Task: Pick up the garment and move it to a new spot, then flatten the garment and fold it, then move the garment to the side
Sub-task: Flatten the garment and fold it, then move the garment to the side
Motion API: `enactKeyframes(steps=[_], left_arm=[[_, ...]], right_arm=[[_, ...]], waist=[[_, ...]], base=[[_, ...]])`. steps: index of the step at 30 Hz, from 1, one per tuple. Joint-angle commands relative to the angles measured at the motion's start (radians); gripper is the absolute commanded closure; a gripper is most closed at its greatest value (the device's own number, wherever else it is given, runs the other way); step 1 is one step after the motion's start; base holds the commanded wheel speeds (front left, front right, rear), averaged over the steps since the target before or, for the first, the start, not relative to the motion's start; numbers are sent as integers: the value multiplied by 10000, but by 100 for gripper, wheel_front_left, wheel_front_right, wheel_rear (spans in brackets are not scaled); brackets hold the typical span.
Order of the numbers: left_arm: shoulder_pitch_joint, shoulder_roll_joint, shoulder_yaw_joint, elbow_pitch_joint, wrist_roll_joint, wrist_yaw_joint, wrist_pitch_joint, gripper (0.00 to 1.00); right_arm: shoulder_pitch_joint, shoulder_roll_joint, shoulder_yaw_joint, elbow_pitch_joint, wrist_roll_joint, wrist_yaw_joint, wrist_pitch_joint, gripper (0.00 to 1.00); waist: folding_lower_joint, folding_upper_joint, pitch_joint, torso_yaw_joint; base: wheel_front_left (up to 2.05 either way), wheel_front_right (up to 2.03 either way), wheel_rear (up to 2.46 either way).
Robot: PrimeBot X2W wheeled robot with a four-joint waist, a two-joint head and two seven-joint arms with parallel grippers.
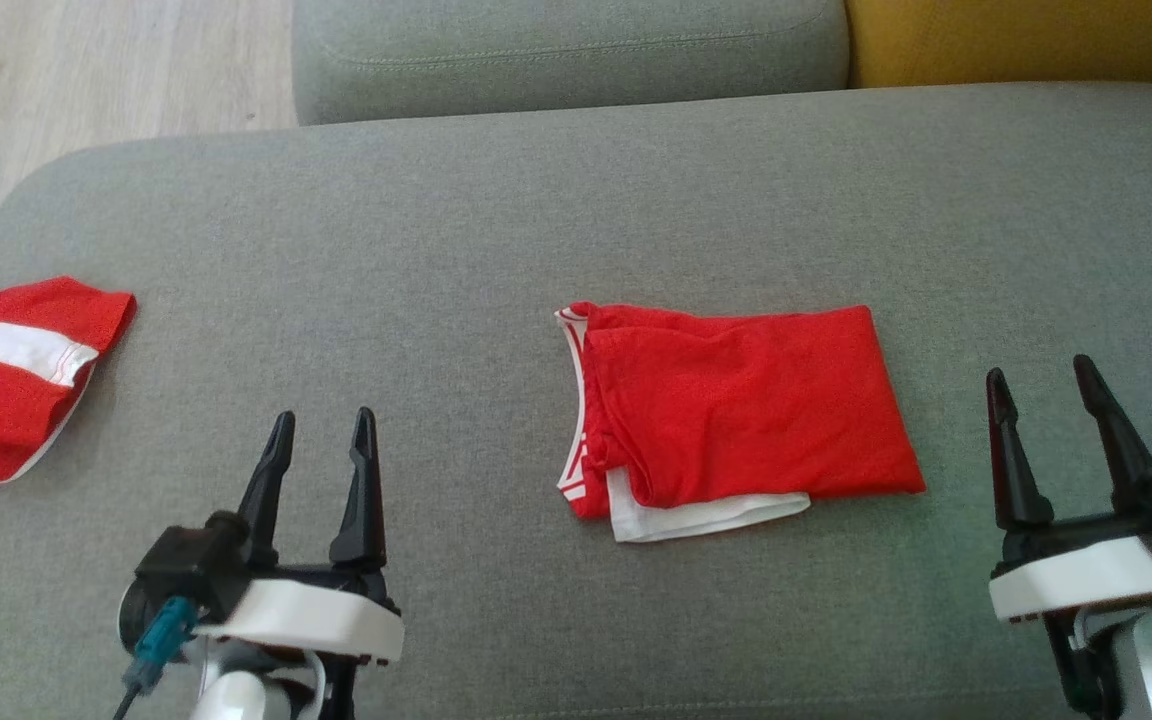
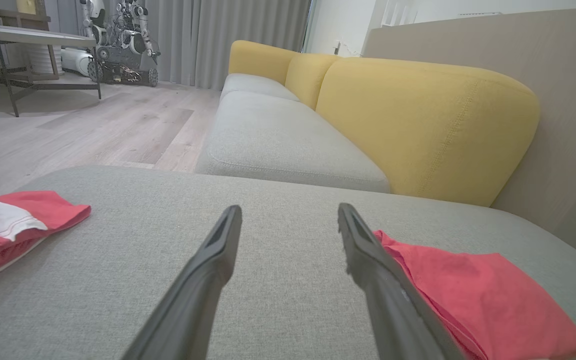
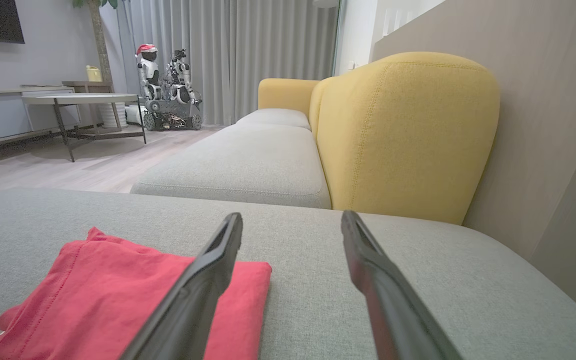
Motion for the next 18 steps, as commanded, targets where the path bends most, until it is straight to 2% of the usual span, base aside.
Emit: enactKeyframes(steps=[1,7,12,18], left_arm=[[-368,8,336,-350,83,26,-122,0],[-402,8,236,-288,82,-44,-122,0],[-532,8,182,-232,101,-96,-122,0],[-821,8,29,-146,127,-163,-122,0]], right_arm=[[-93,-33,196,-298,-37,-9,-77,0],[-172,24,216,-170,122,-9,111,0],[-525,222,380,184,589,-9,772,0],[-1363,506,302,1353,1302,-9,1836,0]], waist=[[0,0,1,37],[0,0,130,94],[0,0,382,140],[0,0,851,358]], base=[[0,0,0],[0,0,0],[0,0,0],[0,0,0]])
